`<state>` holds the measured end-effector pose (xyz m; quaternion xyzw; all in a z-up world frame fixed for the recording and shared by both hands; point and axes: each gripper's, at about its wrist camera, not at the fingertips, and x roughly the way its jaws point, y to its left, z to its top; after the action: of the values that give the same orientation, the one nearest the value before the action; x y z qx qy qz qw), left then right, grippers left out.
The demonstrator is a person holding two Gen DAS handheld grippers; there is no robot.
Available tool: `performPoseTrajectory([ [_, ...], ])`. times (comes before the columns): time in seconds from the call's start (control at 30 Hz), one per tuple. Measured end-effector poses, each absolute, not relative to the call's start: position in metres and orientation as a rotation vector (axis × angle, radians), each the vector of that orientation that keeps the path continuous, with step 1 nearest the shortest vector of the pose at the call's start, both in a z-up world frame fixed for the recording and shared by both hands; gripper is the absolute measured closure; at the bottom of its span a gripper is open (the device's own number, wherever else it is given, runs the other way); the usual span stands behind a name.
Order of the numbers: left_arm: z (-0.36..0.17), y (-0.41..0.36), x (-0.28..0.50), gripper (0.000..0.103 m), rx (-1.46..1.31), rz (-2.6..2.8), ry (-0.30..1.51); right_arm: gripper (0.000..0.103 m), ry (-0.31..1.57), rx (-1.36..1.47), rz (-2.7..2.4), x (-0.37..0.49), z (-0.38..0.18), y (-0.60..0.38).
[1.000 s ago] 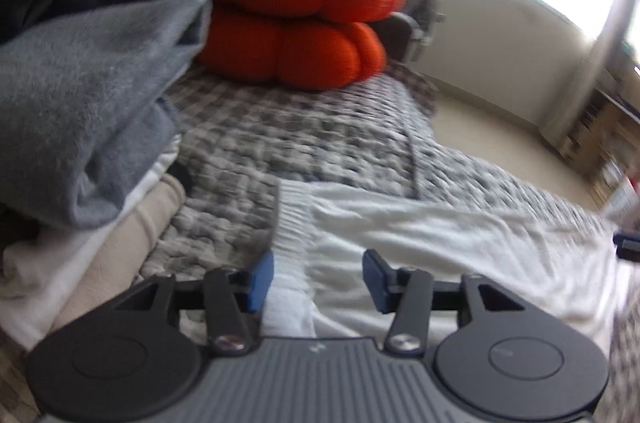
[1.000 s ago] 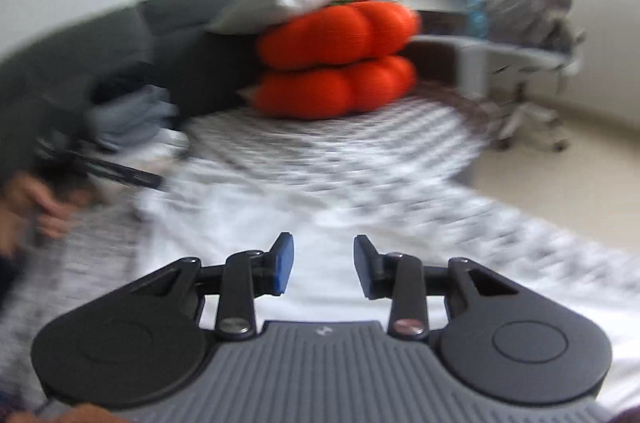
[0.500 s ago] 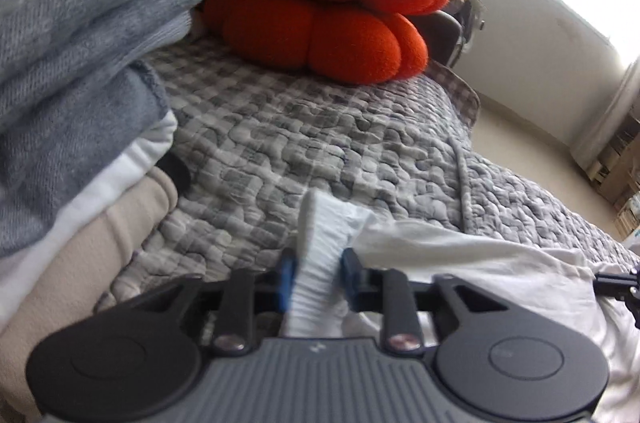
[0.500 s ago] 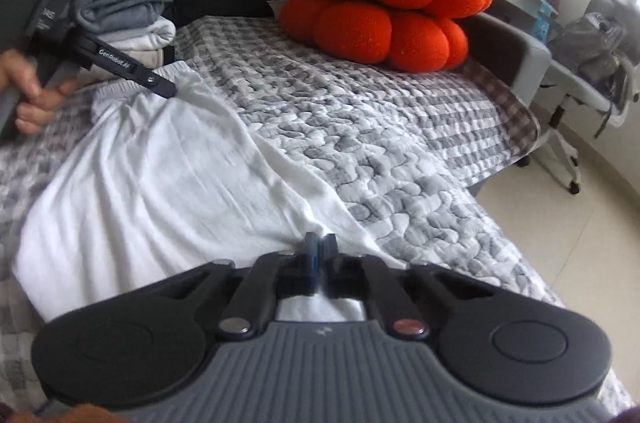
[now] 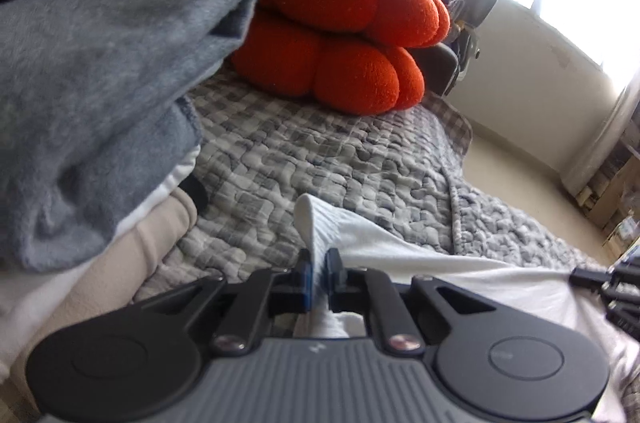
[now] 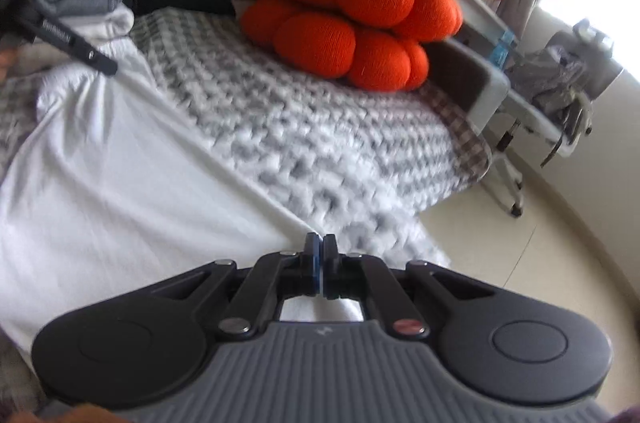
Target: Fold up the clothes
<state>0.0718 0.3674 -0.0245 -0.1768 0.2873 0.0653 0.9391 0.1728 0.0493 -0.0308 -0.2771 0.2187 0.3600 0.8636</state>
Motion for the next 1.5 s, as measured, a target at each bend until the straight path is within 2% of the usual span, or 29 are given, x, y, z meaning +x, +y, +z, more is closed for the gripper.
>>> performPoseTrajectory([
  [0.17,-0.034,0.365,0.08,0.093,-0.373,0.125,0.639,0.102,0.452,-0.556,0.697,0.172,-0.029,0.049],
  [0.23,-0.034,0.369,0.079,0.081,-0.388,0.134,0.65,0.099,0.438,-0.535,0.665,0.171,-0.025,0.047],
  [0.3,-0.029,0.372,0.075,0.079,-0.403,0.126,0.638,0.099,0.44,-0.491,0.653,0.17,-0.02,0.042],
  [0.4,-0.02,0.372,0.069,0.064,-0.369,0.127,0.61,0.099,0.464,-0.461,0.661,0.165,-0.02,0.035],
  [0.5,-0.016,0.373,0.066,0.064,-0.35,0.137,0.609,0.098,0.497,-0.406,0.656,0.16,-0.018,0.029],
  [0.6,-0.013,0.372,0.065,0.064,-0.349,0.123,0.61,0.09,0.522,-0.331,0.675,0.15,-0.012,0.021],
  [0.77,-0.006,0.353,0.062,0.064,-0.3,0.09,0.574,0.089,0.55,-0.231,0.791,0.123,-0.006,0.019],
  [0.83,-0.004,0.341,0.061,0.064,-0.254,0.086,0.547,0.082,0.578,-0.253,0.793,0.121,-0.014,0.024],
  [0.97,-0.014,0.311,0.065,0.064,-0.145,0.05,0.563,0.076,0.634,-0.258,0.744,0.13,-0.029,0.016],
  [1.13,-0.038,0.305,0.075,0.064,-0.102,0.073,0.641,0.075,0.653,-0.258,0.674,0.135,-0.029,-0.02],
  [1.3,-0.035,0.306,0.075,0.064,-0.084,0.083,0.648,0.067,0.665,-0.202,0.608,0.14,-0.03,-0.079],
  [1.5,-0.016,0.282,0.064,0.064,-0.021,0.097,0.6,0.069,0.655,-0.061,0.467,0.148,-0.029,-0.163],
])
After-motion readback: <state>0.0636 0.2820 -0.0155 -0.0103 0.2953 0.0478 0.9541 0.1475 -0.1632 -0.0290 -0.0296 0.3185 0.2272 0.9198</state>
